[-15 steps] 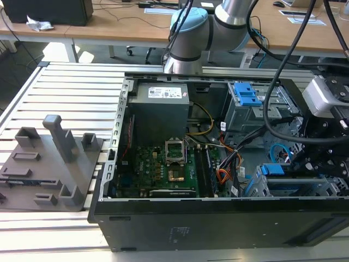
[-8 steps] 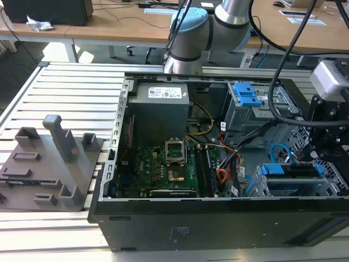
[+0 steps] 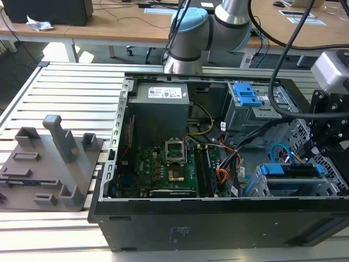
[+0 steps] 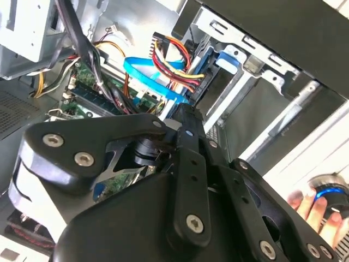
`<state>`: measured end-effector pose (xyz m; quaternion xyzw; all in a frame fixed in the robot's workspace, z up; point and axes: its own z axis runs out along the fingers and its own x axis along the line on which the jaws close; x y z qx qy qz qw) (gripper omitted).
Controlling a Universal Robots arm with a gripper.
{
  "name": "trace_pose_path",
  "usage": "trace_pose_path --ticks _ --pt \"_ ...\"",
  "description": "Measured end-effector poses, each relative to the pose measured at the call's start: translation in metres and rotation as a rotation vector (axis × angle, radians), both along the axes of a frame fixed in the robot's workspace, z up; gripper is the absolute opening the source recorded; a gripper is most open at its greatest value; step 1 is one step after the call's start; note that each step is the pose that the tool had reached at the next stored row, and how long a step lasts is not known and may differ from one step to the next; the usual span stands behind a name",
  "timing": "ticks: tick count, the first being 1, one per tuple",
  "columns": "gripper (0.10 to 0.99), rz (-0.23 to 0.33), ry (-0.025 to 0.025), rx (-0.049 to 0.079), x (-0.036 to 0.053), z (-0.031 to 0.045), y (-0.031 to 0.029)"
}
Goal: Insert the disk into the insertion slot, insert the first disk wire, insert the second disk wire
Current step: 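Insert the second disk wire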
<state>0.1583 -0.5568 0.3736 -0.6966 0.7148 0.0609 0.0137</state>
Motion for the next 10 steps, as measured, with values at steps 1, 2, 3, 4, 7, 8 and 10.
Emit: trace_pose_path --ticks 1,2,3,4,7,8,10 --pt "0.106 0.000 0.0000 0.000 0.0000 0.0045 0.0000" --pt "0.106 0.000 -0.0002 0.000 -0.0013 0.0044 0.0000" --pt "0.106 0.000 -0.0005 0.000 -0.0033 0.0044 0.0000" --pt "0.106 0.000 -0.0020 0.000 -0.0084 0.0045 0.0000" --pt "0.106 0.000 -0.0092 0.000 -0.0292 0.0044 0.0000" --pt "0.106 0.000 -0.0094 0.000 -0.0298 0.0046 -0.0001" --pt "0.106 0.000 -0.0094 0.000 -0.0298 0.0045 0.0000"
